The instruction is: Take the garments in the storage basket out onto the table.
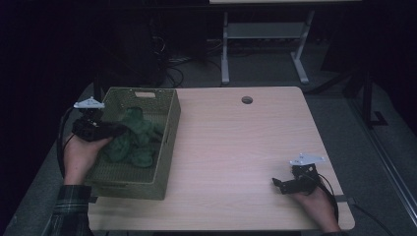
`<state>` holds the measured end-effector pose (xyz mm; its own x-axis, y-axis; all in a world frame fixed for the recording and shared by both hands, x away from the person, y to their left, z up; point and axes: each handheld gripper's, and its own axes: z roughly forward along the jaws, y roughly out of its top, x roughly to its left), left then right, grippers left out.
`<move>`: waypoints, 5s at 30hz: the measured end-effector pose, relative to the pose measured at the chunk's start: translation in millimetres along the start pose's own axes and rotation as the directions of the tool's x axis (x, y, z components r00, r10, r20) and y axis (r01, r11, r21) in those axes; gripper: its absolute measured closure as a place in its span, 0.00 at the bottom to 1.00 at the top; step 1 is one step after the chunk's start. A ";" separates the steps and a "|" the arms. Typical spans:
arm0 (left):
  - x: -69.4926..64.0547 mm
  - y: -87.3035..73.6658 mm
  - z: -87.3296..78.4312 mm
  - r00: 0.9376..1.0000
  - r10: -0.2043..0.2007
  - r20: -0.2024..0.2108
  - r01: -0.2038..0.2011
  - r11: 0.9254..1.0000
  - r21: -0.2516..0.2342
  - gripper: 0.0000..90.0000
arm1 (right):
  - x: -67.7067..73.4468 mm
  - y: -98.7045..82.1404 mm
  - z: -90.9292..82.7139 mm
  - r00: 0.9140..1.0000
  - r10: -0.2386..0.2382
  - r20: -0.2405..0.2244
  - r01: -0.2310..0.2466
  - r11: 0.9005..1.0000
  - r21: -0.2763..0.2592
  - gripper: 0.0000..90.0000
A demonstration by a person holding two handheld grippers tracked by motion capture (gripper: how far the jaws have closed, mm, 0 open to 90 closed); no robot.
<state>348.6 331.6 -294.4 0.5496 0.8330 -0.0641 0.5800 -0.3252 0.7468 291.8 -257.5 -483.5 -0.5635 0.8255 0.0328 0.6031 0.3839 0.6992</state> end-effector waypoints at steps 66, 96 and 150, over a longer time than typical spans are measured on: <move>-130.5 94.0 27.5 0.950 0.170 0.262 -0.124 0.976 -0.181 0.91 | 0.0 0.0 0.1 1.000 0.001 0.000 -0.001 1.000 -0.002 0.00; -224.3 63.8 144.4 0.924 0.135 0.358 -0.096 0.988 -0.125 0.91 | 0.2 0.0 0.0 1.000 0.003 -0.001 -0.003 1.000 -0.001 0.00; -222.4 3.8 187.8 0.915 0.123 0.385 -0.128 0.992 -0.014 0.48 | 0.1 0.0 0.1 1.000 0.000 0.000 0.000 1.000 -0.001 0.00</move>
<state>341.4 61.1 -401.6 0.8055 0.5497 -0.2213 0.4968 -0.4227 0.7580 291.8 -257.5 -483.6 -0.5631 0.8258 0.0328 0.6026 0.3830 0.7002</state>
